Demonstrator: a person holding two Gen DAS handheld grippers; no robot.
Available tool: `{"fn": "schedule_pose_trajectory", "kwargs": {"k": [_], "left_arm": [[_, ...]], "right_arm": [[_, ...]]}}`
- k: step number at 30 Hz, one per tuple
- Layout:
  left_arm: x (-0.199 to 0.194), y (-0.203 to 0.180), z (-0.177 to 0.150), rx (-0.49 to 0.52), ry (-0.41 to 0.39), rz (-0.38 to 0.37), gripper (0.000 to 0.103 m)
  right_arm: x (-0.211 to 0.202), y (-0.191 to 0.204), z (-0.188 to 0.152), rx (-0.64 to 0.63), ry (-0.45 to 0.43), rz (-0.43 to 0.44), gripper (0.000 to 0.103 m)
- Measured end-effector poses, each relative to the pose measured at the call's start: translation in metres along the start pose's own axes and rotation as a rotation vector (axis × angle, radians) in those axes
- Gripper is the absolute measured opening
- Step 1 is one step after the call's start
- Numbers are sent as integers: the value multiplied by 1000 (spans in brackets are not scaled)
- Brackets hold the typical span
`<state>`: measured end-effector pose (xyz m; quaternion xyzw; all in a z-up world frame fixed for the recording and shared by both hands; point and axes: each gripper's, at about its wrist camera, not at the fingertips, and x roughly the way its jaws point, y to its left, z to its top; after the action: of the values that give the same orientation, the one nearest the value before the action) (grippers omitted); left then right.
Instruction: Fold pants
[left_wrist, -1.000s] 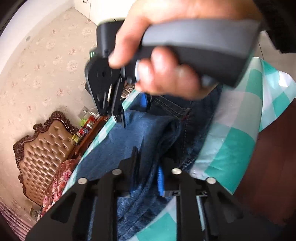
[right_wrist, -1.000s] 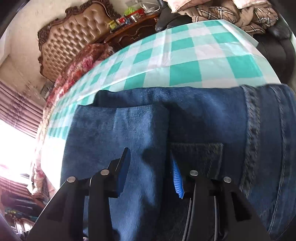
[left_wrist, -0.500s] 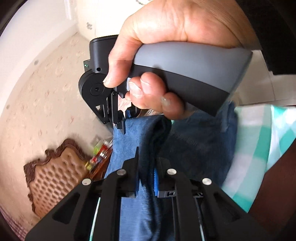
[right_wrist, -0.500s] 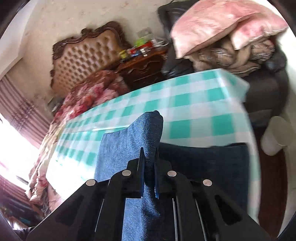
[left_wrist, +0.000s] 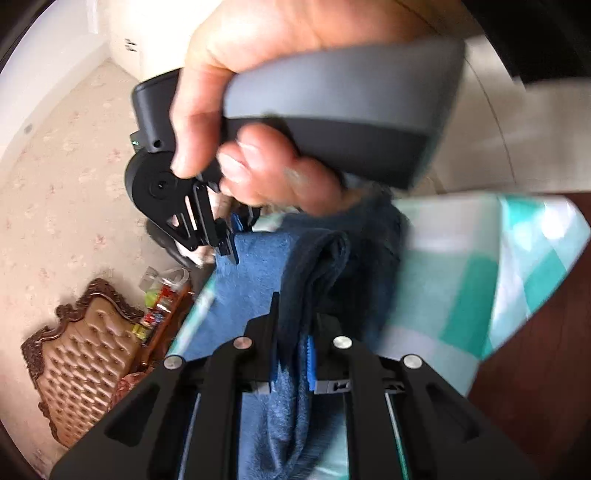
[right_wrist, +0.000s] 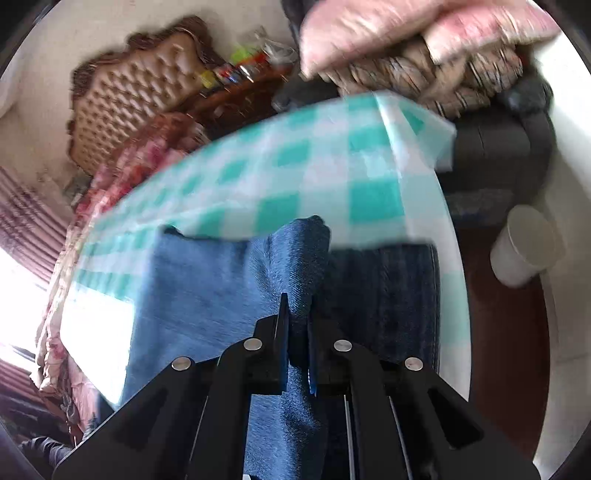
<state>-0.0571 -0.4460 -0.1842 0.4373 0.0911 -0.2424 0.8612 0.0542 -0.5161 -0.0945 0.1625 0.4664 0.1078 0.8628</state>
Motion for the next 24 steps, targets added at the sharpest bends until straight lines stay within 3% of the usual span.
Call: {"fn": "schedule_pose_trajectory", "kwargs": {"k": [3, 5, 12, 16, 20, 23, 24], "left_arm": [[-9, 14, 22, 0, -50, 42, 11], [-8, 11, 33, 0, -71, 31, 11], [28, -30, 24, 50, 2, -87, 11], [29, -33, 20, 52, -14, -65, 11], [26, -51, 19, 72, -13, -37, 13], [22, -65, 16, 86, -12, -21, 18], [22, -66, 14, 95, -14, -1, 26]], "right_arm": [[-37, 8, 10, -16, -87, 26, 8], [-53, -1, 10, -13, -120, 14, 8], [-2, -56, -10, 90, 4, -63, 8], [-1, -66, -11, 120, 0, 9, 8], [3, -66, -9, 92, 35, -10, 10], [5, -67, -6, 78, 44, -60, 31], [4, -68, -6, 74, 41, -71, 37]]}}
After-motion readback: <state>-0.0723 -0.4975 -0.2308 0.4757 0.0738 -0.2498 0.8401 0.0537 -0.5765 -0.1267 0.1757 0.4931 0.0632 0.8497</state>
